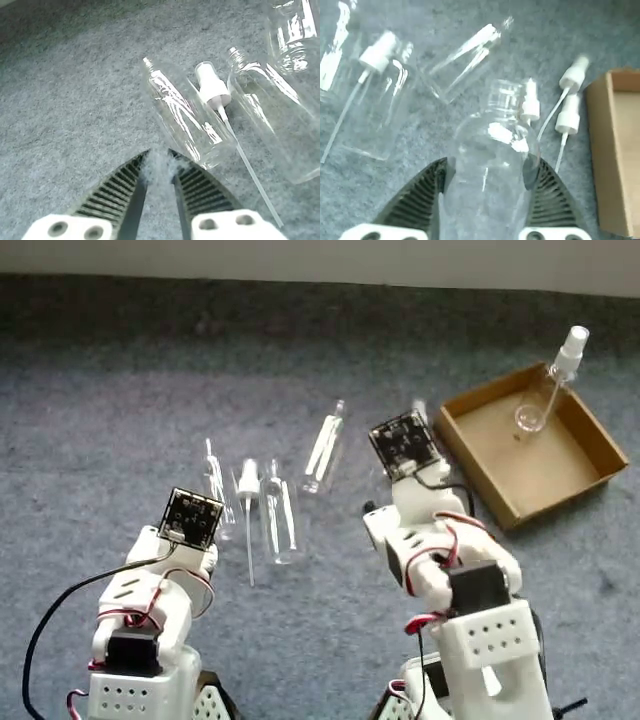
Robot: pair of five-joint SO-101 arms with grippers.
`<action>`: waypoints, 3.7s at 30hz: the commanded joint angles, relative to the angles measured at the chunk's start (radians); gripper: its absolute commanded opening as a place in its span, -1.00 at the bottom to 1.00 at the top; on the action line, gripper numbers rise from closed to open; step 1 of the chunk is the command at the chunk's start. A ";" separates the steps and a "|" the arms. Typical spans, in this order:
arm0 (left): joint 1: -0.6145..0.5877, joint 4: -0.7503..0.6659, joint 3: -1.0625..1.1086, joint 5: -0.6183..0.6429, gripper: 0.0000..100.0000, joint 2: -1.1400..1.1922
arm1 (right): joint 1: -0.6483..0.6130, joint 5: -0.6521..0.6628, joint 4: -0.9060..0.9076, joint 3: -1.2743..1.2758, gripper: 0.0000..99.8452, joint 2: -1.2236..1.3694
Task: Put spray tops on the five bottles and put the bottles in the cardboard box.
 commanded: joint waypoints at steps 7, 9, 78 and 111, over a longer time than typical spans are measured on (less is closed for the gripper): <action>0.054 -0.018 -0.028 0.014 -0.99 -0.008 | 0.102 -0.014 -0.031 0.110 -0.83 -0.349; -0.005 -0.015 -0.068 0.017 -0.99 -0.007 | 0.136 -0.014 -0.048 0.147 -0.83 -0.374; 0.111 0.334 -1.807 0.198 -0.80 2.284 | 0.143 -0.170 -0.380 0.607 -0.83 -0.394; 0.127 0.370 -1.735 0.302 -0.68 2.319 | 0.143 -0.170 -0.380 0.607 -0.83 -0.394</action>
